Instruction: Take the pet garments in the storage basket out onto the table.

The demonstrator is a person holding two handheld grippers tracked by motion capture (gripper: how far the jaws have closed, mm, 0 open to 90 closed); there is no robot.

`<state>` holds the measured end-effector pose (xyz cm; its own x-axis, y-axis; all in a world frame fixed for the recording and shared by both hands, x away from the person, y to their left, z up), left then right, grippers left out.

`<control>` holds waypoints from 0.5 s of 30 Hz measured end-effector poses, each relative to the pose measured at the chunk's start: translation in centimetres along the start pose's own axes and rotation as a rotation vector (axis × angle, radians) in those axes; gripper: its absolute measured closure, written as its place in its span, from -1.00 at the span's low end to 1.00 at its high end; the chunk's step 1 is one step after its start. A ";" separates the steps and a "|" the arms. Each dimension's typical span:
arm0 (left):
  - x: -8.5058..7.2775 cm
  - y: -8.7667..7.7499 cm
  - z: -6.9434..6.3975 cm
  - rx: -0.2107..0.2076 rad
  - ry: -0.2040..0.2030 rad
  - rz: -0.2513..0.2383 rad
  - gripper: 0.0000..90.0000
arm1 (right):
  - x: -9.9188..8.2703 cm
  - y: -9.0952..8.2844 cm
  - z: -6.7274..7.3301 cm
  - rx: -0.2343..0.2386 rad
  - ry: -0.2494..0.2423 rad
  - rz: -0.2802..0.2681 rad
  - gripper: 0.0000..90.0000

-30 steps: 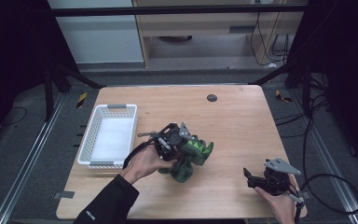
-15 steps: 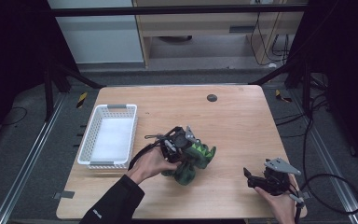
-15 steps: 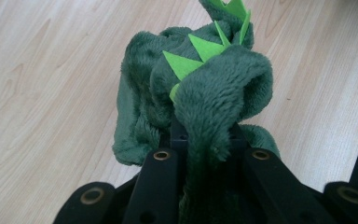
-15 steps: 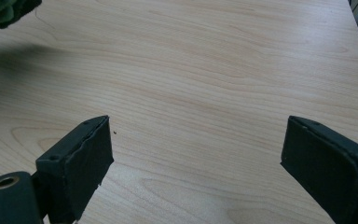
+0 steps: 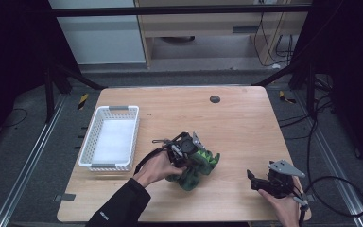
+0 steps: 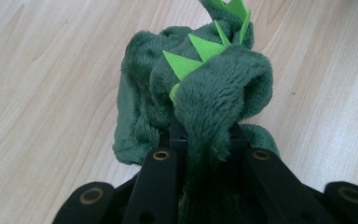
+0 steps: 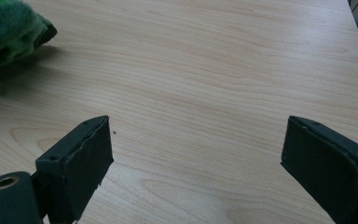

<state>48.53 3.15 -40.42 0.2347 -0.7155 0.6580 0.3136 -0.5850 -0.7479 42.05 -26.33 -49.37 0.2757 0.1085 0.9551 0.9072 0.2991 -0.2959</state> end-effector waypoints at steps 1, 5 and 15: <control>-0.1 0.2 0.0 -0.002 -0.001 0.004 0.77 | 0.0 0.0 0.0 0.000 0.002 0.001 -0.81; -0.5 0.7 0.1 -0.009 -0.005 0.009 0.75 | 0.0 0.0 0.0 0.000 0.000 0.001 -0.81; -1.0 1.5 0.0 -0.027 -0.008 0.020 0.64 | 0.0 0.0 0.1 0.002 0.000 0.001 -0.81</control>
<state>48.80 3.00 -42.15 0.2482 -0.7237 0.6439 0.2842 -0.5810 -0.7626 42.05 -26.26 -49.39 0.2766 0.1083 0.9549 0.9064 0.3006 -0.2967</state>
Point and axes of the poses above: each handheld gripper's, and its own axes: y roughly forward along the jaws, x roughly out of its top, z roughly to its left, the point moved 2 cm from there along y, roughly forward along the jaws, and after that the axes turned 15 degrees about -z, right-handed, at the moved point
